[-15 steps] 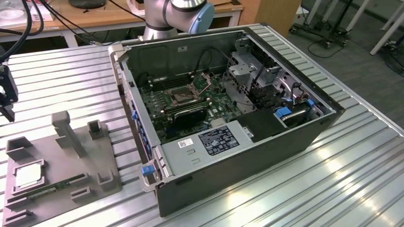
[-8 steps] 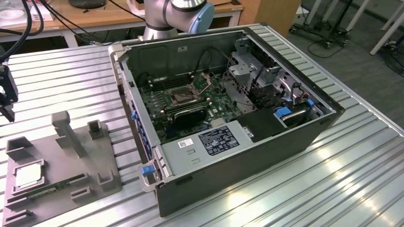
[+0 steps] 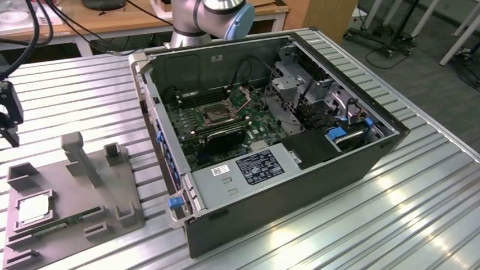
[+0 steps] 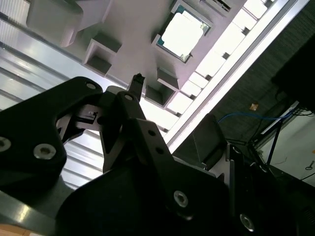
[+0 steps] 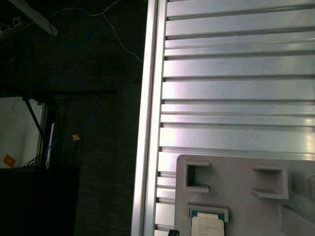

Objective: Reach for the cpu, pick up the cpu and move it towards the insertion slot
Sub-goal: 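Pick up the cpu and move it towards the insertion slot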

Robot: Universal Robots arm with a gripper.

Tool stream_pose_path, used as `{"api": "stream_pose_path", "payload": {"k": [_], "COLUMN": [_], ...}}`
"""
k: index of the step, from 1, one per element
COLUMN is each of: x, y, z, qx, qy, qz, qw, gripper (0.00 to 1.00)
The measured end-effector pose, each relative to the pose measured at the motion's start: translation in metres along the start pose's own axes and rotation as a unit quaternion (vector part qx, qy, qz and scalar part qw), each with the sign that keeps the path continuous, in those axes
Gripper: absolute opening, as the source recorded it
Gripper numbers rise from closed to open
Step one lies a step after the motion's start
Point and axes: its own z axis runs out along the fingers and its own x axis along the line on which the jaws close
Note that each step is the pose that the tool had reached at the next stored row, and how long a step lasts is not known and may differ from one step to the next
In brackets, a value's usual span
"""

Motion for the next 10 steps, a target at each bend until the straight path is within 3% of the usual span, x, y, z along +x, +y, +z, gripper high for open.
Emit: {"api": "stream_pose_path", "payload": {"k": [10], "x": [0.0031], "y": [-0.0091], "z": [0.0173], "qx": [0.0001], "qy": [0.0000], "qz": [-0.001], "qw": [1.00000], "gripper": [0.68]}}
